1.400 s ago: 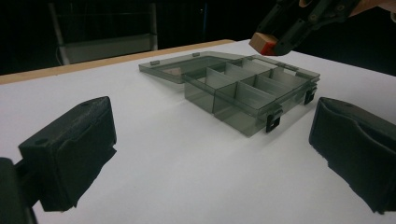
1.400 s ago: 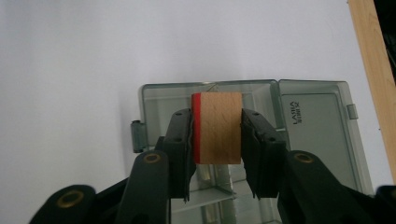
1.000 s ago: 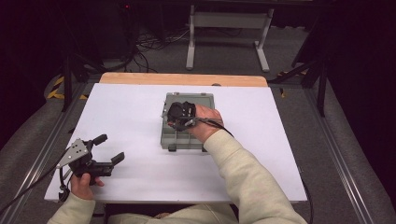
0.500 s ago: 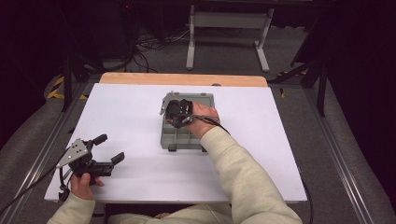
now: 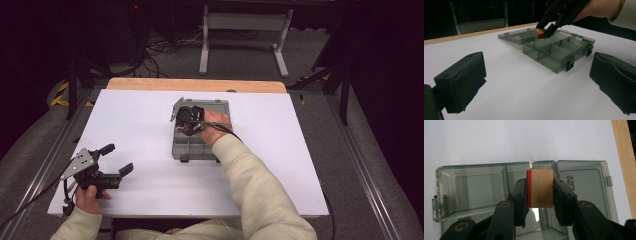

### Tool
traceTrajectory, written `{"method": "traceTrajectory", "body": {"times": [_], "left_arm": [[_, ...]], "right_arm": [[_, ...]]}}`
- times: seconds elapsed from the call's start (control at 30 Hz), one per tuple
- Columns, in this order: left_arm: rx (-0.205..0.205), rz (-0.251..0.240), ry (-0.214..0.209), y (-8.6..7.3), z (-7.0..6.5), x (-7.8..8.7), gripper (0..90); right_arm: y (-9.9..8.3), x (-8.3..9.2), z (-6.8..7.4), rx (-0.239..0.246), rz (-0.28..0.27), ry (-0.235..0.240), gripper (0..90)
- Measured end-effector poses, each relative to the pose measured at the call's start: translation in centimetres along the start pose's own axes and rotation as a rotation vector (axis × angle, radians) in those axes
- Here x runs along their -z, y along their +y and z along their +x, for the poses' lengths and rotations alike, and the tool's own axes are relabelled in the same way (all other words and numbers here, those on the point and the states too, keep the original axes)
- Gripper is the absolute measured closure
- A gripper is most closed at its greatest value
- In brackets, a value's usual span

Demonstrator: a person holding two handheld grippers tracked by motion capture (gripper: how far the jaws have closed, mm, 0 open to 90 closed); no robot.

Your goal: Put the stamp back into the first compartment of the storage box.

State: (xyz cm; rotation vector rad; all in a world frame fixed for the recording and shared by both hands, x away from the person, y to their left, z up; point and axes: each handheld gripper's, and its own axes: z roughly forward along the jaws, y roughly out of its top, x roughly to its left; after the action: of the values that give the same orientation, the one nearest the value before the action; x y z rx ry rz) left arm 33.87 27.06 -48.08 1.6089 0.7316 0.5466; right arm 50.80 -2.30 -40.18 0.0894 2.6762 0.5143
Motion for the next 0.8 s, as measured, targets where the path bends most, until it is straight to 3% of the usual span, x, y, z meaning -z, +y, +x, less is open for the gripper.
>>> {"method": "traceTrajectory", "body": {"times": [0.8], "left_arm": [[-0.006,-0.002,-0.003,0.0,0.1,0.0,1.4]], "right_arm": [[0.4,-2.2,0.2,0.016,0.026,0.026,65.6]]}}
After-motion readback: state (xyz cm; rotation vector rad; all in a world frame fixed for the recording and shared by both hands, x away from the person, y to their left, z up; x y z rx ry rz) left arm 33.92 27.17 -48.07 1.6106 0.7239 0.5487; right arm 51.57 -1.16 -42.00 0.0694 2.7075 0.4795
